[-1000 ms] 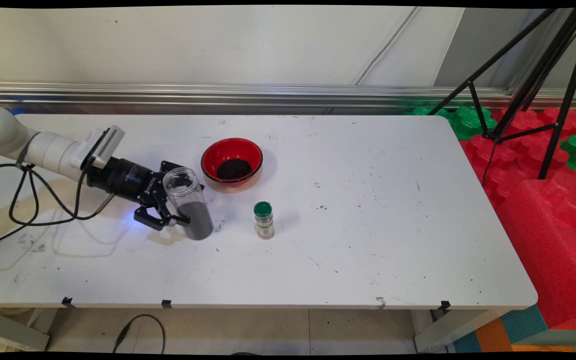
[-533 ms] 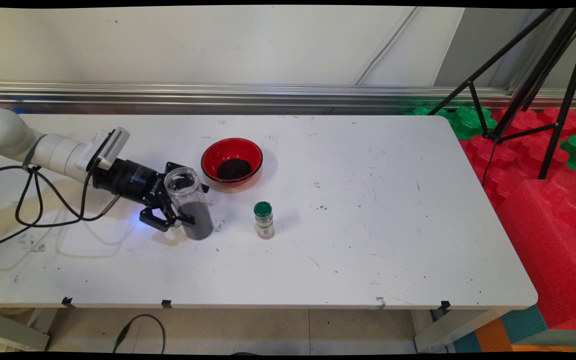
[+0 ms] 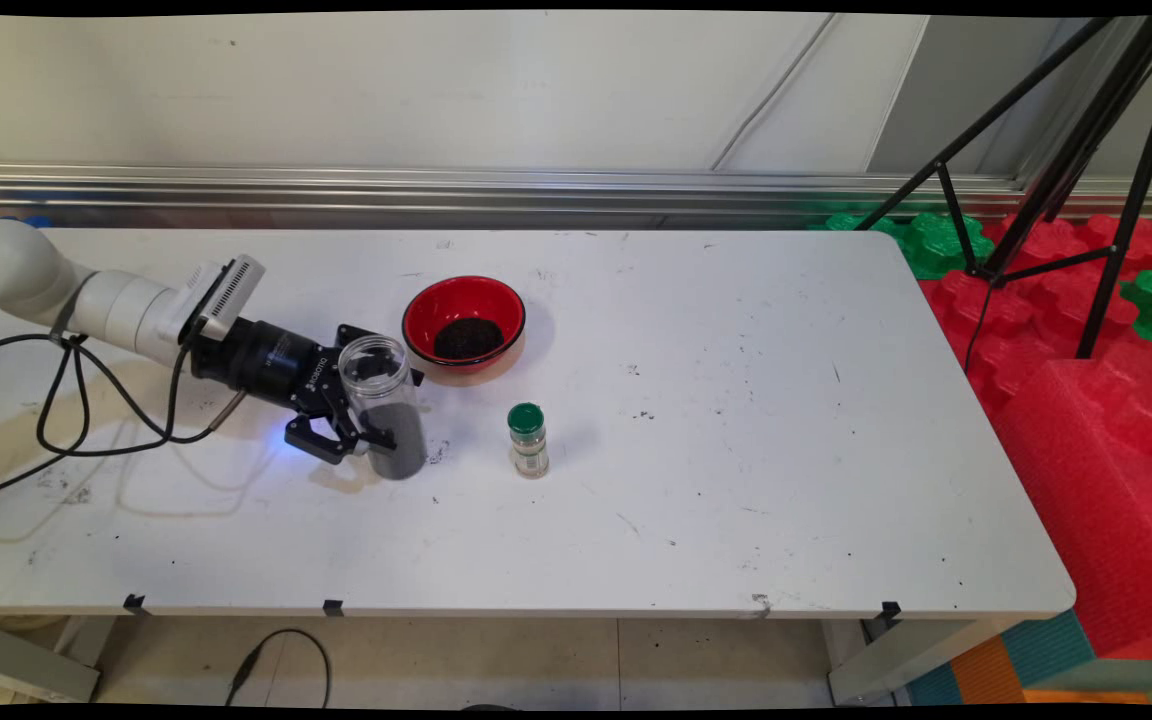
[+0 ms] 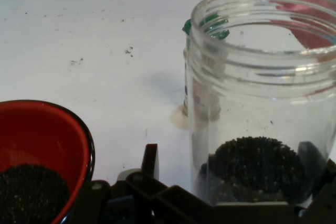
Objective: Pick up the black seasoning powder from the table, then pour the black seasoning powder in the red bowl
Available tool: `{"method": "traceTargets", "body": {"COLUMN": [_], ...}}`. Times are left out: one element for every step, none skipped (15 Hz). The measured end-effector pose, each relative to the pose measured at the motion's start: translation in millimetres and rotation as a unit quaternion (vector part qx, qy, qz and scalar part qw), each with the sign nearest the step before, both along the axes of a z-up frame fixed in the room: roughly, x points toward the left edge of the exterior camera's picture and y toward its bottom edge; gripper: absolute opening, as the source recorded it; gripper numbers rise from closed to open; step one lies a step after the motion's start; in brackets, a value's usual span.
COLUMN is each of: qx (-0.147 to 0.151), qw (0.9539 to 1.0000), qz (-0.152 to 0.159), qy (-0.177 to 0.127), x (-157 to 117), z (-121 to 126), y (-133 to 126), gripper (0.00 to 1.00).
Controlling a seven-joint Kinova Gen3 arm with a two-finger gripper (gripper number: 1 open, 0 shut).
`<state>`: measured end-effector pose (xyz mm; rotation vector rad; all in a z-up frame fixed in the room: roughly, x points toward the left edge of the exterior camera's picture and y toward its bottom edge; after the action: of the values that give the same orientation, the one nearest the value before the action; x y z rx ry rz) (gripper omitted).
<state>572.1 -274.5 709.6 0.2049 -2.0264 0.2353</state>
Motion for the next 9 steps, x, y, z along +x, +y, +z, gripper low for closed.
{"method": "traceTargets", "body": {"qx": [0.000,-0.001,-0.001,-0.001,-0.002,-0.002,-0.002,-0.002,-0.002], "qw": [1.0000,1.0000,1.0000,1.0000,1.0000,1.0000,1.0000,1.0000,1.0000], "qz": [0.000,0.001,0.001,0.001,0.002,0.002,0.002,0.003,0.005], "qy": [0.001,0.002,0.003,0.003,0.004,0.005,0.005,0.005,0.006], "x": [-0.7,-1.1,-1.4,-1.8,-2.0,-2.4,-2.5,-2.7,-2.8], "z": [0.1,0.3,0.3,0.4,0.5,0.6,0.7,0.8,1.1], "y": [-0.1,-0.2,-0.3,-0.4,-0.5,-0.6,-0.7,-0.9,-1.2], "gripper": [1.00,1.00,0.00,0.00,0.00,0.00,0.00,0.00,0.00]}}
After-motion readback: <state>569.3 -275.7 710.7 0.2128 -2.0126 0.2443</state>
